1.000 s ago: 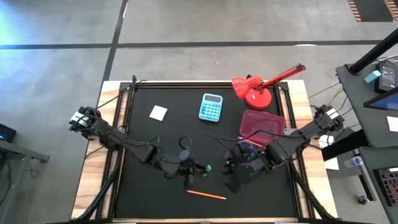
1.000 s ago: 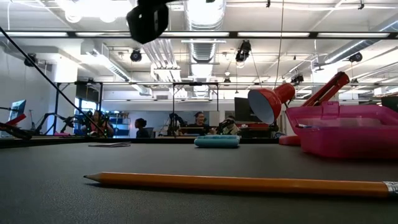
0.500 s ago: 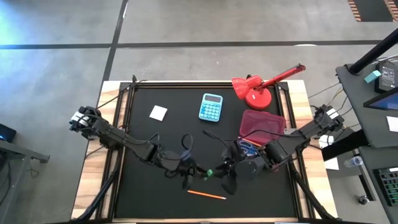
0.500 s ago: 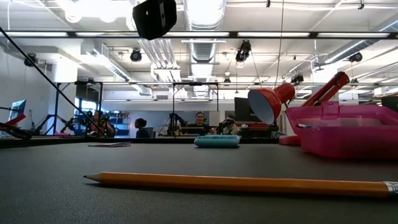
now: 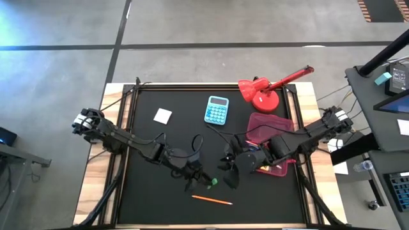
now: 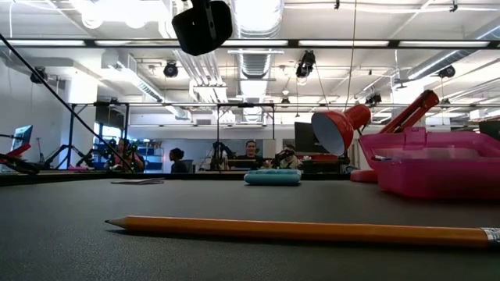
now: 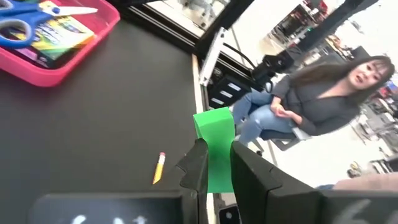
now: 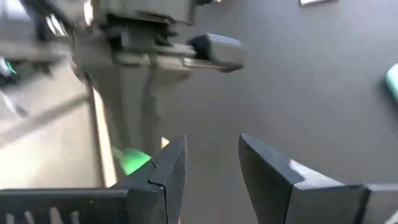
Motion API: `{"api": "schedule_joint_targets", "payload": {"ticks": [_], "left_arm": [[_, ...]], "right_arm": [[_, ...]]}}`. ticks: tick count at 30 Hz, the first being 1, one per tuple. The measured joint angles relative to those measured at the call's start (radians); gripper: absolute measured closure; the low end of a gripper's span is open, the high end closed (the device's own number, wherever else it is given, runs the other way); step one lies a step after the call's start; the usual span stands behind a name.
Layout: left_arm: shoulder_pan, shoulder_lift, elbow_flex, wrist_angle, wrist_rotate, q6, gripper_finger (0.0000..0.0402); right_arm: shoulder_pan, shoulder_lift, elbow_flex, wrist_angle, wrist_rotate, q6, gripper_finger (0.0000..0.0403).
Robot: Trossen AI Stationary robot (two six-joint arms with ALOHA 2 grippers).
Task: Pack school essentials
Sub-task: Put the green eraser into the red supply box
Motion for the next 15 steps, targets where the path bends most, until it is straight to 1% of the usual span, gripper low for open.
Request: {"api": "schedule_joint_targets", "payload": {"ticks": [2, 6, 8, 10, 15], "left_arm": [[0.003, 0.000, 0.000, 0.001, 0.019, -0.003, 0.0363], [0.017, 0.000, 0.003, 0.002, 0.055, -0.004, 0.0363], [0.023, 0.000, 0.005, 0.022, 0.068, -0.005, 0.0363], [0.026, 0.000, 0.004, 0.060, 0.079, -0.005, 0.0363], [0.025, -0.001, 0.001, 0.077, 0.091, -0.005, 0.0363]], "right_arm": [[0.001, -0.014, 0.000, -0.018, -0.019, -0.162, 0.0266], [0.023, -0.022, 0.001, -0.018, -0.045, -0.555, 0.0266], [0.032, -0.012, 0.000, -0.020, -0.048, -0.685, 0.0266], [0.033, -0.002, 0.000, -0.020, -0.048, -0.742, 0.0266], [0.038, 0.018, 0.000, -0.017, -0.044, -0.796, 0.0266]]}}
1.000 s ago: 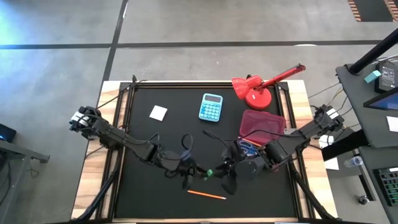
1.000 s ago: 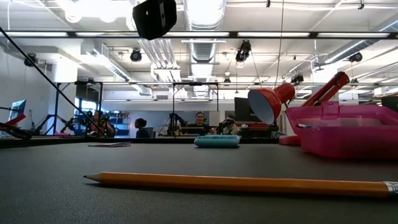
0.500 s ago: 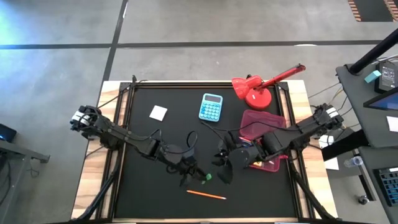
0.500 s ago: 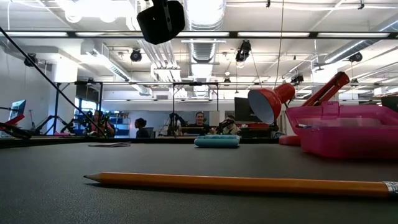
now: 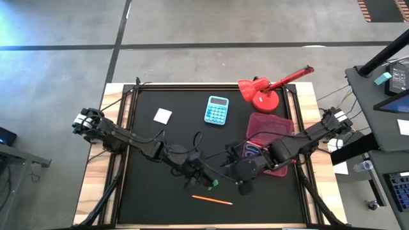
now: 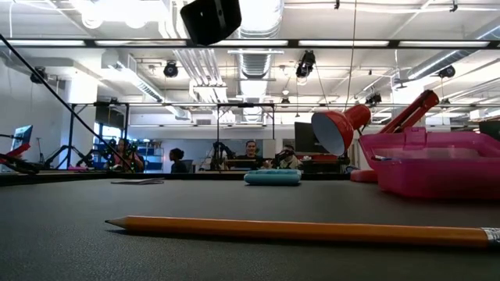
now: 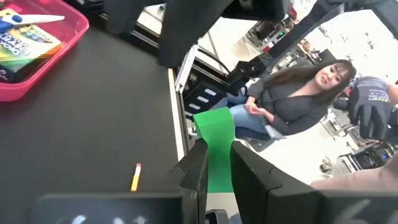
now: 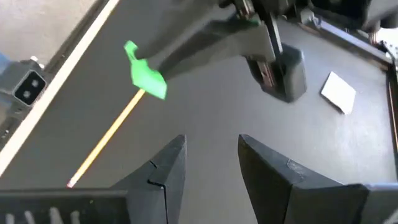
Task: Pack school essentials
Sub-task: Put the green eraser into the red supply box
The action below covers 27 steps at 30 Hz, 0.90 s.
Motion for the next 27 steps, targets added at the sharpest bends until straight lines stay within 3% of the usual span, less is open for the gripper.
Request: {"api": "schedule_joint_targets", "payload": {"ticks": [21, 27], "left_arm": [[0.049, 0.000, 0.001, 0.078, 0.004, 0.008, 0.0363], [0.050, 0.000, 0.003, 0.079, 0.004, 0.011, 0.0363]], "right_arm": [[0.004, 0.031, 0.000, 0.134, -0.051, -0.001, 0.0267], [0.004, 0.031, 0.000, 0.137, -0.052, -0.012, 0.0294]]}}
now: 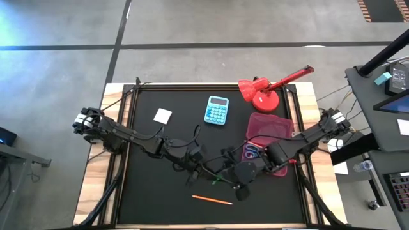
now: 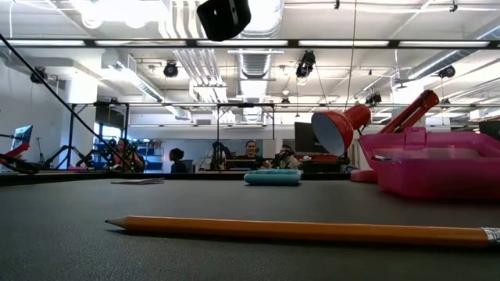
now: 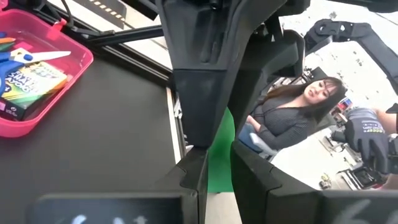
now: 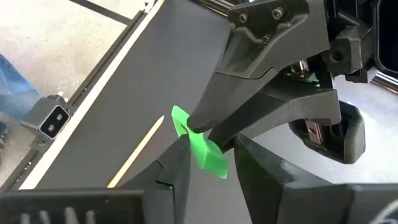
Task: Pack school essentials
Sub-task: Put the green eraser into the red supply box
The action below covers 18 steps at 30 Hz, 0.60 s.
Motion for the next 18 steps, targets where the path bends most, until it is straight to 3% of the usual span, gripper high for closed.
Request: {"api": "schedule_joint_targets", "payload": {"ticks": [10, 18], "left_arm": [[0.001, 0.000, 0.000, 0.005, 0.003, -0.003, 0.0363], [0.001, 0.001, -0.001, 0.023, 0.000, -0.087, 0.0357]], "right_arm": [[0.000, 0.000, 0.000, -0.002, -0.012, 0.032, 0.0381], [0.000, -0.003, 0.000, -0.011, -0.039, 0.141, 0.0388]]}}
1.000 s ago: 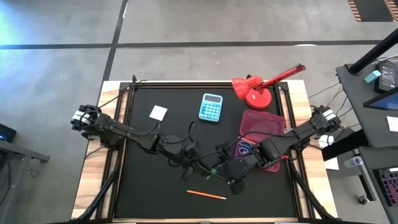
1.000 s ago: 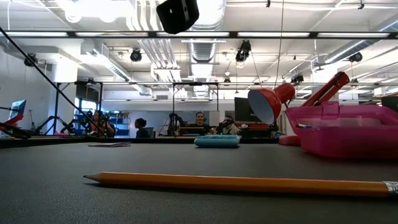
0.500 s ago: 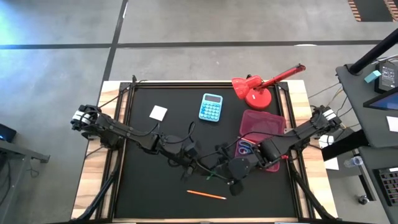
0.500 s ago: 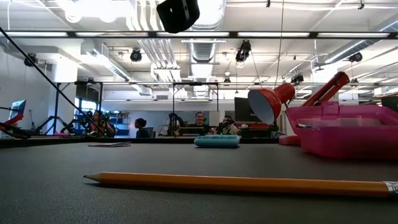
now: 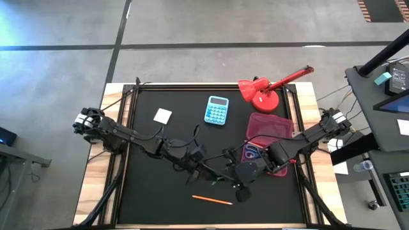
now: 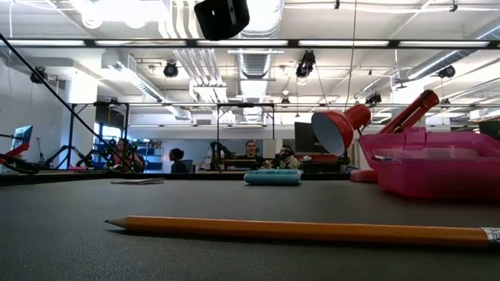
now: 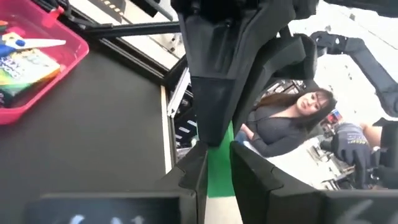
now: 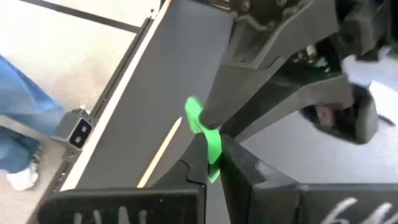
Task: Pack school essentials
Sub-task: Put the green eraser into the red supply box
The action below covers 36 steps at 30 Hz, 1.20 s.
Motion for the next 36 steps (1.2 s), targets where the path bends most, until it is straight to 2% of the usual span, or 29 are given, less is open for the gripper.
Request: {"api": "schedule_joint_targets", "payload": {"ticks": [4, 10, 15, 19, 22, 25, 31, 36], "left_arm": [[0.005, -0.002, -0.001, 0.018, -0.019, 0.000, 0.0322], [0.023, -0.001, -0.001, 0.009, -0.013, 0.007, 0.0240], [0.032, -0.001, -0.004, -0.002, -0.012, -0.001, 0.0191], [0.031, -0.001, -0.007, -0.007, -0.009, -0.028, 0.0181], [0.031, -0.001, -0.007, -0.005, -0.008, -0.072, 0.0180], [0.031, -0.001, -0.008, -0.007, -0.008, -0.082, 0.0180], [0.031, -0.001, -0.008, -0.006, -0.008, -0.083, 0.0180], [0.031, -0.001, -0.008, -0.006, -0.008, -0.083, 0.0180]], "right_arm": [[0.000, -0.001, -0.001, -0.025, -0.017, 0.065, 0.0389], [-0.001, -0.032, -0.002, -0.125, -0.040, 0.181, 0.0389], [0.000, -0.065, -0.002, -0.405, -0.044, 0.373, 0.0389], [0.000, -0.070, -0.024, -0.673, -0.034, 0.558, 0.0390], [-0.001, -0.070, -0.071, -0.779, -0.038, 0.662, 0.0390], [-0.001, -0.071, -0.134, -0.854, -0.085, 0.803, 0.0390], [-0.002, -0.075, -0.257, -0.893, -0.225, 0.994, 0.0383], [-0.003, -0.075, -0.335, -0.892, -0.250, 1.056, 0.0368]]}}
